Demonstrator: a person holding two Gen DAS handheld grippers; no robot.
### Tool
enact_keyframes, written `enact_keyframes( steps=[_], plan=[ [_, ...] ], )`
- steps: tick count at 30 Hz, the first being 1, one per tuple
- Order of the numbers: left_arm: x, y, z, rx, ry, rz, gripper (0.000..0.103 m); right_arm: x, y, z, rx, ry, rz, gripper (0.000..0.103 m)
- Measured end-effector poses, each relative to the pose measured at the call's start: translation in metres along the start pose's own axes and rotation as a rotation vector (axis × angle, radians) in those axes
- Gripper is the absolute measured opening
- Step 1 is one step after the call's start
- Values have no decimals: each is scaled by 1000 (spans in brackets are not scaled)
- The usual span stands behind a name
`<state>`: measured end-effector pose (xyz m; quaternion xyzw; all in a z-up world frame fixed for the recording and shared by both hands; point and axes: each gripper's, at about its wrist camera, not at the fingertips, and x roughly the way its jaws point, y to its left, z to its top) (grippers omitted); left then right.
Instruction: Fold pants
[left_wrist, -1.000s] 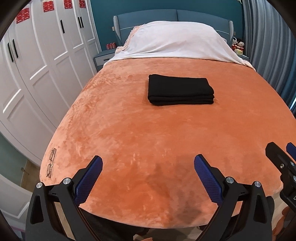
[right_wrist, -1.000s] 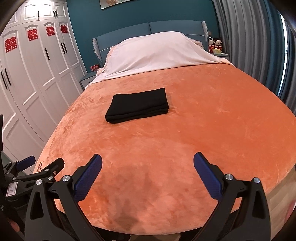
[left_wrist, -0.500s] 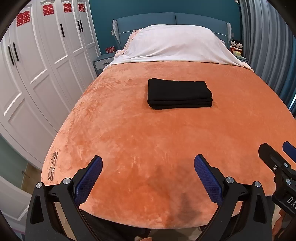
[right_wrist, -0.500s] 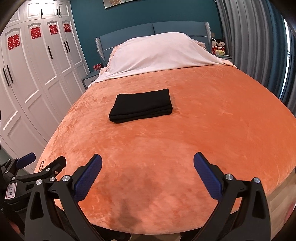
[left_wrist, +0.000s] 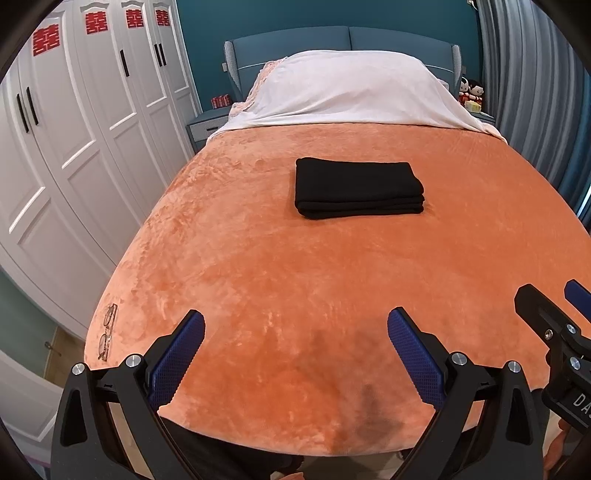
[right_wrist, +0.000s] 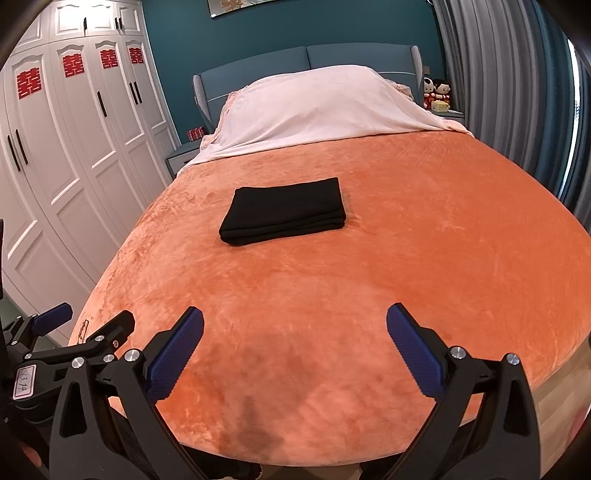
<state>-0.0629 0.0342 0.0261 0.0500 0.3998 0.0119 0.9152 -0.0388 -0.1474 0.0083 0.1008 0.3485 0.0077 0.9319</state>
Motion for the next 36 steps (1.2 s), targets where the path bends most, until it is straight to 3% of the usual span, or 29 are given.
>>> enact_keyframes(
  steps=[23, 36],
  plan=[
    [-1, 4, 2, 7, -9, -42, 98, -1, 1, 0, -3, -2, -1, 98],
    [-2, -1, 0, 21, -32, -16, 98, 0, 1, 0, -4, -1, 0, 97]
  ],
)
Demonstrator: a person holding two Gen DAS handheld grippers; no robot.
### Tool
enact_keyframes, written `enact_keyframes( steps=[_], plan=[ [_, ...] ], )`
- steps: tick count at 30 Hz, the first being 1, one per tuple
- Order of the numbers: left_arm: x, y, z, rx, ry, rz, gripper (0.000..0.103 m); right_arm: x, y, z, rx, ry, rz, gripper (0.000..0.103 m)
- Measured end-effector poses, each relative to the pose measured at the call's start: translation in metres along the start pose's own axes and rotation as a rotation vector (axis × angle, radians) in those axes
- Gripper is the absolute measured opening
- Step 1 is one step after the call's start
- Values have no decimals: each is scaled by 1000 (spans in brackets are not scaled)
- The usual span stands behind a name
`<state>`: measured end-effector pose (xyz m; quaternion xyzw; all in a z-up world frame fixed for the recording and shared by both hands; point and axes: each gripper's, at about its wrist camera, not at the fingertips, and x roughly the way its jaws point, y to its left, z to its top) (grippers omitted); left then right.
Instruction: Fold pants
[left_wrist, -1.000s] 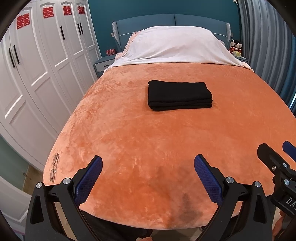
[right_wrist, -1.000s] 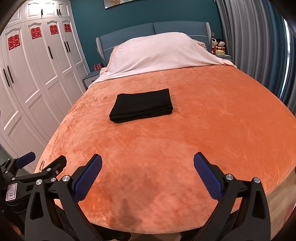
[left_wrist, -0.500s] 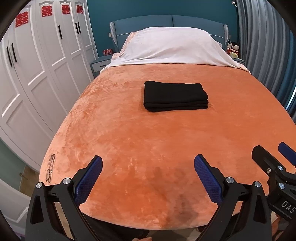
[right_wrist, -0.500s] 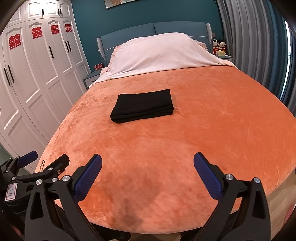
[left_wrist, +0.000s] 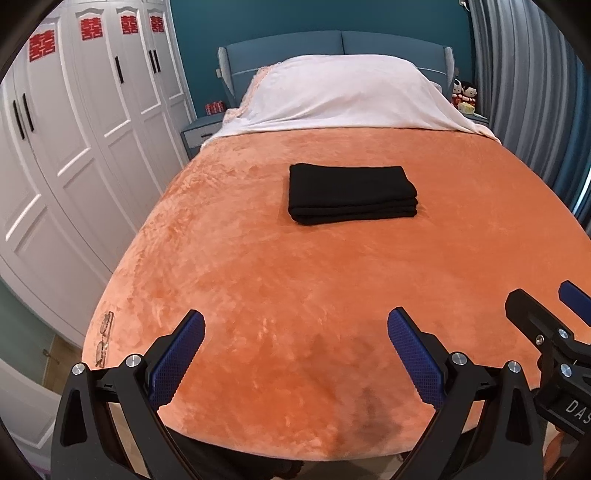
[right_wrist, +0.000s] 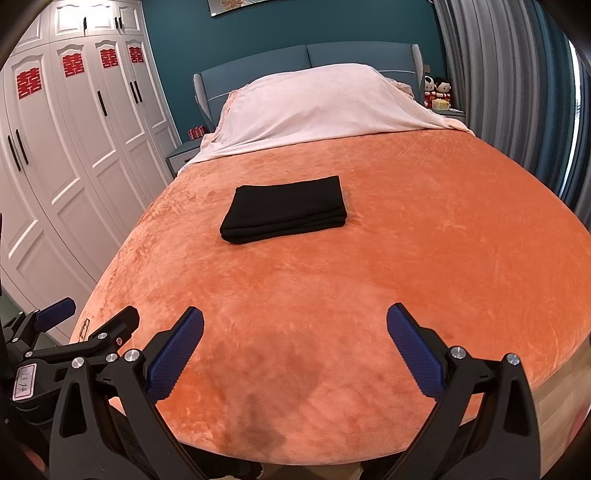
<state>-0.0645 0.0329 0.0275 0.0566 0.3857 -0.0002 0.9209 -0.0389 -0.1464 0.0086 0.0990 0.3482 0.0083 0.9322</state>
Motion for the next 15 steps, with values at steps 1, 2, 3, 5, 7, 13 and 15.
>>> enact_keyframes(
  steps=[1, 2, 3, 5, 7, 13, 15],
  plan=[
    [-1, 0, -1, -8, -6, 7, 98, 0, 0, 0, 0, 1, 0, 97],
    [-1, 2, -1, -22, -15, 11, 98, 0, 0, 0, 0, 1, -1, 97],
    [0, 3, -1, -27, -10, 6, 98, 0, 0, 0, 1, 0, -1, 98],
    [4, 5, 0, -35, 7, -17, 98, 0, 0, 0, 2, 3, 0, 98],
    [5, 7, -1, -40, 15, -14, 98, 0, 0, -1, 3, 6, 2, 98],
    [6, 9, -1, -28, 31, 16, 98, 2, 0, -5, 0, 11, 2, 98],
    [8, 10, -2, -39, 45, -2, 98, 4, -1, -6, 2, 14, 4, 98]
  ],
)
